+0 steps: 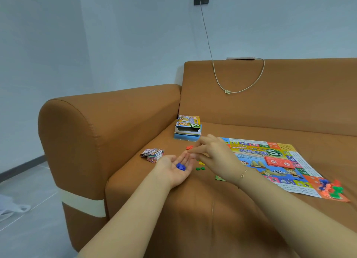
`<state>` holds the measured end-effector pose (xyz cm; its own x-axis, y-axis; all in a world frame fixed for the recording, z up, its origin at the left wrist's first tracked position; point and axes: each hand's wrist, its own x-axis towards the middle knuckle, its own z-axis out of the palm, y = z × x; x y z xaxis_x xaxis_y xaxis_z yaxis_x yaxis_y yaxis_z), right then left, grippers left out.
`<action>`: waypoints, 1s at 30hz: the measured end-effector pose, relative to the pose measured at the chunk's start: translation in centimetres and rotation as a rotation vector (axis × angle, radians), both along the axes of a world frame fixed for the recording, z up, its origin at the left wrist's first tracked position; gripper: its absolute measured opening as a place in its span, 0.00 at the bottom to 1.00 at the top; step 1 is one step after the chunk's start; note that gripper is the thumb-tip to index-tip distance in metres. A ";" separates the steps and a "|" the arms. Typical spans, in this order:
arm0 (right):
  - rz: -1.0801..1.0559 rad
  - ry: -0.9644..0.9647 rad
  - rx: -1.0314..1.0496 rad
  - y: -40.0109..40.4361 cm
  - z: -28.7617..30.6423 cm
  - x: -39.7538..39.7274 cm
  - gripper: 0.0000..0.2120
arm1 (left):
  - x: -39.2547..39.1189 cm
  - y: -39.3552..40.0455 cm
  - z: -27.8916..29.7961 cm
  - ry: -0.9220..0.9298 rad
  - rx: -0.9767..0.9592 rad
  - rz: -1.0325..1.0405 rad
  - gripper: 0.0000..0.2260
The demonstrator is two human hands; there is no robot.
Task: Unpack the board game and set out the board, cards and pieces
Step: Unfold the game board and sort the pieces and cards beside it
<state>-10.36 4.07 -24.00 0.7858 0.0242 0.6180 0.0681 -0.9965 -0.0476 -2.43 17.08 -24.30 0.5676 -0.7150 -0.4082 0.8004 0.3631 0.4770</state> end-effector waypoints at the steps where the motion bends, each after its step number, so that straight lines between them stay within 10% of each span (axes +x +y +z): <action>1: -0.003 -0.042 0.015 -0.3 -0.1 -0.5 0.12 | 0.2 -0.1 0.0 0.022 0.008 0.013 0.16; 18: -0.348 -0.222 0.393 -16.2 1.1 -19.2 0.07 | -10.6 -16.1 5.3 -0.172 0.107 -0.265 0.15; 25: -0.612 -0.325 0.723 -23.9 -0.8 -26.0 0.08 | -17.7 -27.0 6.0 -0.811 0.372 -0.562 0.18; 30: -0.470 -0.536 1.283 -25.5 -2.3 -27.1 0.08 | -21.4 -34.4 4.7 -1.613 0.704 -0.616 0.15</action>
